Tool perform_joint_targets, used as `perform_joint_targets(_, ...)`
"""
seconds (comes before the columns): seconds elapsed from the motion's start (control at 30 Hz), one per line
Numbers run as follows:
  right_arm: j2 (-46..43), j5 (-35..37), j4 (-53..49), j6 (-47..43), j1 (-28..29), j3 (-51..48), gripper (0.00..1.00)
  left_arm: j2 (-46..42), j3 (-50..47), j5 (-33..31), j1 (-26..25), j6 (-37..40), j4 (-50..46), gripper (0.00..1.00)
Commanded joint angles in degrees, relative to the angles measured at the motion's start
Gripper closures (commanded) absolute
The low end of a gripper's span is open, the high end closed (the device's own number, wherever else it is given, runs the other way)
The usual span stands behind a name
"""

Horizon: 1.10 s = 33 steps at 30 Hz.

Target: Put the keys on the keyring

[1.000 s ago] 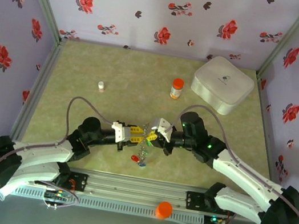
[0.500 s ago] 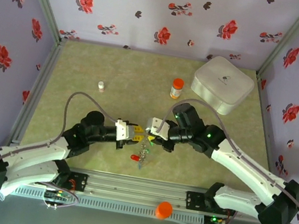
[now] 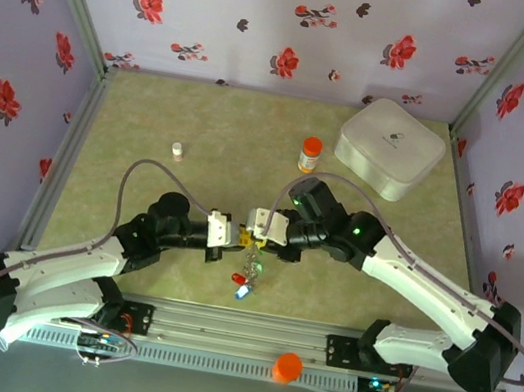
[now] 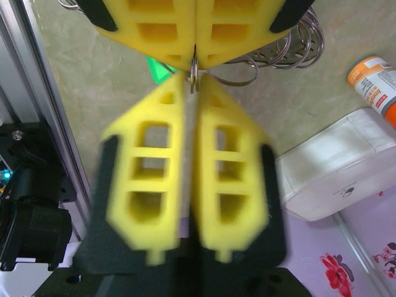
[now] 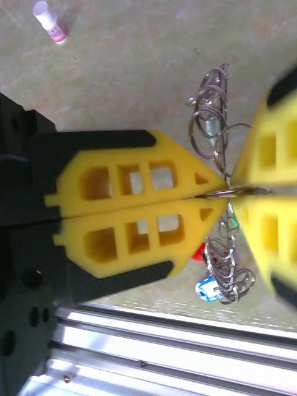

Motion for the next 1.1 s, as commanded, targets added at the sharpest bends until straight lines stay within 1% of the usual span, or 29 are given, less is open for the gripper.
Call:
perform_joint_targets(0.0,-6.45,-4.8,7.71,4.87,-2.32,-3.75,0.71,-0.96,0.02,-0.48,0.03,-0.53,3.91,1.0)
perform_joint_targets(0.03,-8.1,-6.6,10.22,6.96,-3.68,-5.51,0.68,-0.99,-1.08,-0.69,0.05,-1.43,6.54,1.0)
perform_joint_targets(0.1,-10.31,-8.18,14.12,10.96,-5.56,-8.98,0.68,-0.73,-3.37,-1.43,0.08,-3.65,12.64,1.0)
perform_joint_targets(0.2,-11.45,-9.03,16.89,14.62,-6.04,-12.85,0.68,0.38,-6.24,-2.85,0.04,-6.63,21.28,1.0)
perform_joint_targets(0.3,-11.92,-9.55,18.94,17.47,-5.93,-16.15,0.67,1.11,-6.39,-3.78,0.03,-8.78,25.84,1.0)
perform_joint_targets(0.33,-12.07,-9.53,20.1,18.32,-5.92,-17.32,0.66,1.29,-7.97,-3.86,0.03,-9.13,26.64,1.0)
perform_joint_targets(0.43,-11.99,-9.99,24.03,20.4,-5.93,-19.85,0.63,1.56,-8.16,-3.86,0.03,-9.59,27.72,1.0)
perform_joint_targets(0.63,-11.17,-9.28,30.9,22.11,-5.96,-22.89,0.63,2.18,-8.65,-3.5,-0.03,-10.5,29.63,1.0)
perform_joint_targets(0.8,-10.21,-8.81,32.18,22.13,-5.94,-23.33,0.63,2.66,-8.93,-3.07,-0.18,-11.14,30.89,1.0)
perform_joint_targets(0.97,-9.91,-10.26,33.29,22.14,-5.9,-23.33,0.67,3.33,-8.9,-2.52,-0.14,-11.77,32.31,1.0)
perform_joint_targets(1.07,-9.5,-10.23,33.42,22.1,-5.89,-23.18,0.73,4.18,-8.59,-1.66,-0.18,-12.49,33.88,1.0)
